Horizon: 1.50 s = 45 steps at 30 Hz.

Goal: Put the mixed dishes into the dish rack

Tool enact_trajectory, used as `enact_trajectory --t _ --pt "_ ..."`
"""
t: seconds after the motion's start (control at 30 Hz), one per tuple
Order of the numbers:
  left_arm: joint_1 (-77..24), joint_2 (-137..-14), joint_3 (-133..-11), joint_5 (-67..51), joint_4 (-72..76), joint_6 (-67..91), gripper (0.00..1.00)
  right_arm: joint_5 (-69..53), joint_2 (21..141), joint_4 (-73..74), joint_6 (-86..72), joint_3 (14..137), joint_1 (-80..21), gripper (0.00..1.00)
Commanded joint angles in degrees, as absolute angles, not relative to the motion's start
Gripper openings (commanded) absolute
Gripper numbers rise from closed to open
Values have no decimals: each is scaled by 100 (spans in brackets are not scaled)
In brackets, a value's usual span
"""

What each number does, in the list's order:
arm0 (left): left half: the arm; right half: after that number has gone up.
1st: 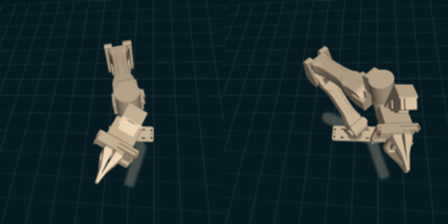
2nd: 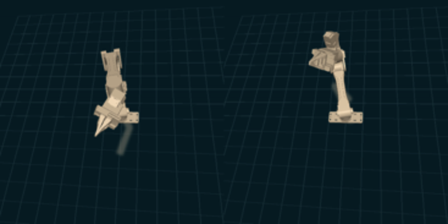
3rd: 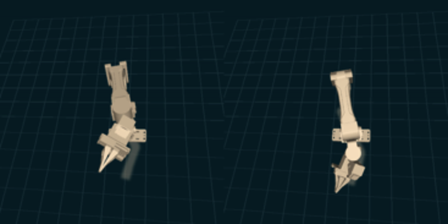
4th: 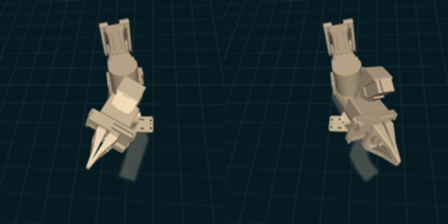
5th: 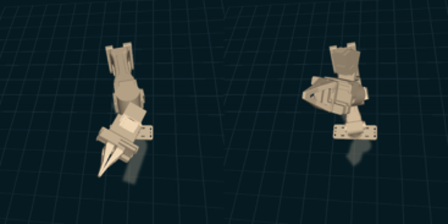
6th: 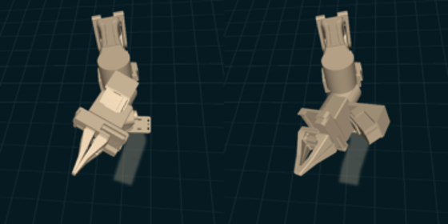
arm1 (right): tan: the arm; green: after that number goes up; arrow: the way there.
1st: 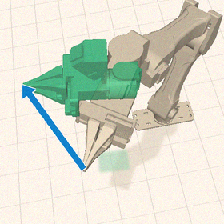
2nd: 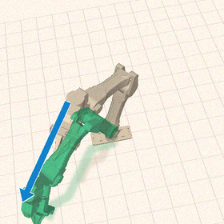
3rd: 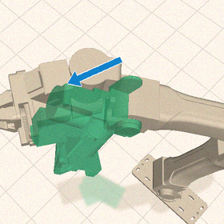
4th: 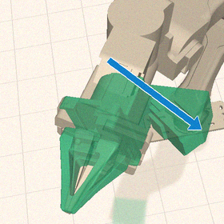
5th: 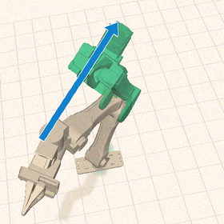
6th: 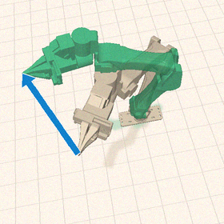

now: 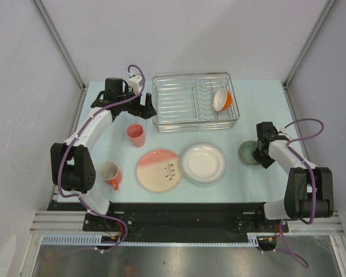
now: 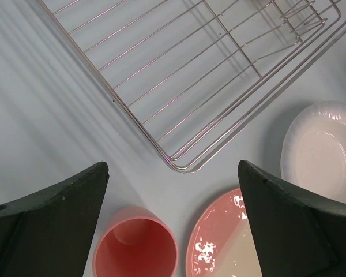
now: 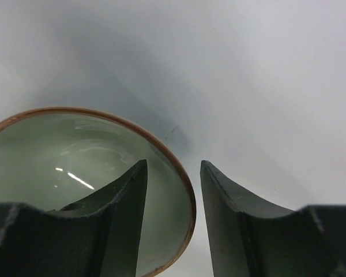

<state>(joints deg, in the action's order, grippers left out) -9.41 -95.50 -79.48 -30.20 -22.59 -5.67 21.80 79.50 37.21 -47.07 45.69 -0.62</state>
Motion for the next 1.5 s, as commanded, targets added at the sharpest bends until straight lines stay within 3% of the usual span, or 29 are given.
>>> enact_trajectory --t 0.0,0.17,0.2,0.3,0.57,0.77,1.0,1.47 --pt "-975 -9738 -8112 -3076 -2171 -686 100 2347 7937 3507 -4720 4360 -44 45" --pt "-984 -10098 -8235 -2962 -2250 -642 100 2267 8103 3436 -4860 4210 -61 33" --pt "-993 -10125 -8244 -2962 -2267 -642 100 2285 8069 3419 -4860 4210 -70 21" --pt "-993 -10151 -8235 -2953 -2250 -650 100 2504 7692 3375 -4747 4227 -123 0" --pt "-1002 -10239 -8384 -2927 -2224 -650 99 3610 6146 3674 -4290 4675 -386 0" --pt "-1028 -10511 -8630 -2874 -2136 -537 100 4841 6011 3701 -3728 5535 -1168 0" --pt "-1151 -10986 -9201 -2813 -2285 -352 100 6739 7240 2552 -2623 6564 -2451 0" --pt "-1257 -10916 -9079 -2690 -2329 -492 100 7014 9236 107 -388 7505 -2724 0"
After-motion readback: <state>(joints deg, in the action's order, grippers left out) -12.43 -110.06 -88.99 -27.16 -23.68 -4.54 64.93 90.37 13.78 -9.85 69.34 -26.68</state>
